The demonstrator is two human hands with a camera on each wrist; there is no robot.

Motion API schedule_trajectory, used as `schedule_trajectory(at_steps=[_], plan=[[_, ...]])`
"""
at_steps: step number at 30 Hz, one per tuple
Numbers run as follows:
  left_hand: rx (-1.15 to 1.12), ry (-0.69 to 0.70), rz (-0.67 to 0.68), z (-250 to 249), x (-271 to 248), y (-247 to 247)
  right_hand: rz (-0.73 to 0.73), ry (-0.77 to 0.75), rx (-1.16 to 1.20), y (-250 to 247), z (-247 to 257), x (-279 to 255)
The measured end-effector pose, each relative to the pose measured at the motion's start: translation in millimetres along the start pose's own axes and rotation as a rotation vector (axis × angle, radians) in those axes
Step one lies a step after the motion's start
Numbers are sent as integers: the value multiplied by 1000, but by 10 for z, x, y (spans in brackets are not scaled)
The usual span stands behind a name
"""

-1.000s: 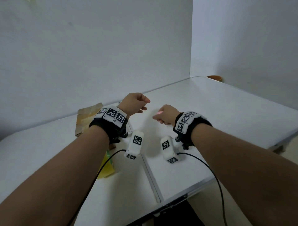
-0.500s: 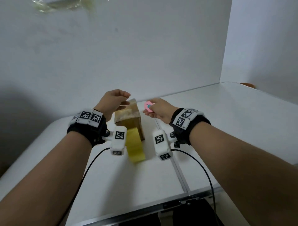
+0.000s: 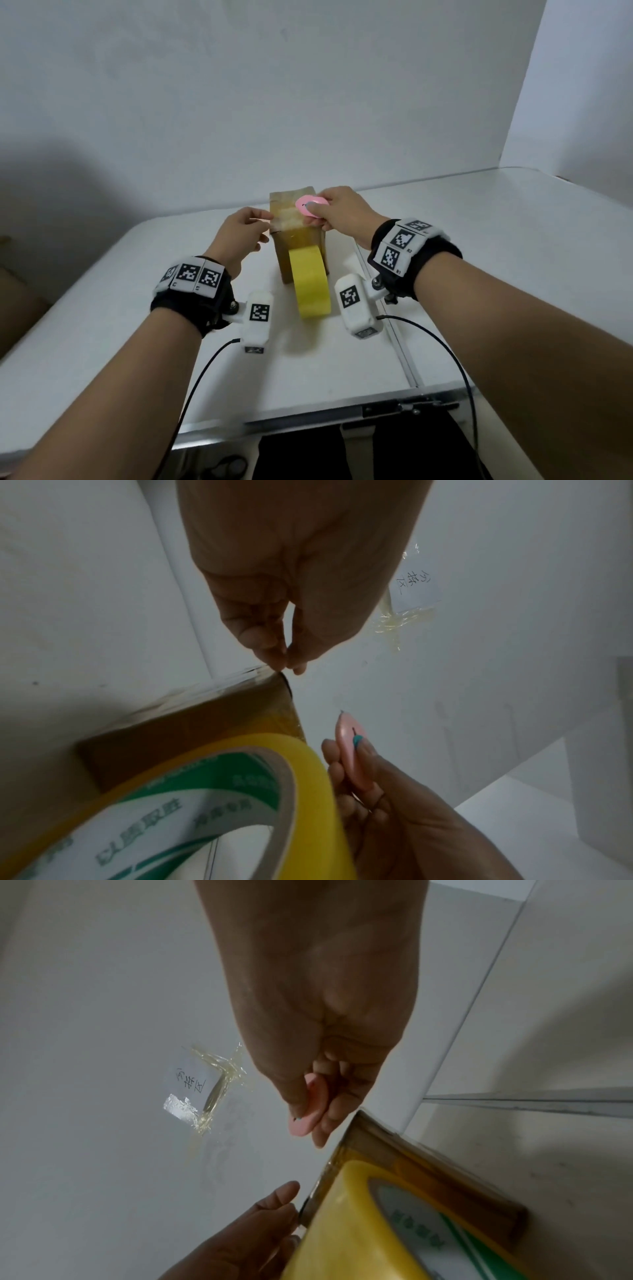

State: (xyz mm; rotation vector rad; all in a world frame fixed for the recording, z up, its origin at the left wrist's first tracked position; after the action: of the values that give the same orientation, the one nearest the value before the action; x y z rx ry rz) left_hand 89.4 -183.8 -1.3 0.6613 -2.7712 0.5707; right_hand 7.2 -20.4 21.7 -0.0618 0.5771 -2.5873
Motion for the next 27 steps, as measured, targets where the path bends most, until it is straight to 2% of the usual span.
schedule_trajectory(at_steps=[4, 8, 10, 16, 27], plan=[[-22, -26, -7, 93, -73, -15, -18, -77, -219, 22, 39, -67], [-45, -63, 42, 129, -162, 27, 42, -99, -339, 110, -18, -45], [-56, -76, 75, 118, -216, 56, 40, -104, -354, 125, -41, -42], [-89, -116, 292, 79, -386, 270, -16, -152, -369, 112, -72, -8], [-273, -178, 417, 60, -568, 383, -65, -192, -400, 120, -80, -67]])
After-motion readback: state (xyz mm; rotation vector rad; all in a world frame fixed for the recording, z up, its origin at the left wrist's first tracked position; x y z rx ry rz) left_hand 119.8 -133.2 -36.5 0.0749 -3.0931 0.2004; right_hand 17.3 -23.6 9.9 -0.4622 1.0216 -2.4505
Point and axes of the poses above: each hand's wrist, its own x-axis towards the middle knuckle, its own y-axis out of the palm, z = x × y, the point moved 7 cm from there along x, towards the middle knuckle, and after that the axes turned 14 degrees about y, right-handed, at the moved point
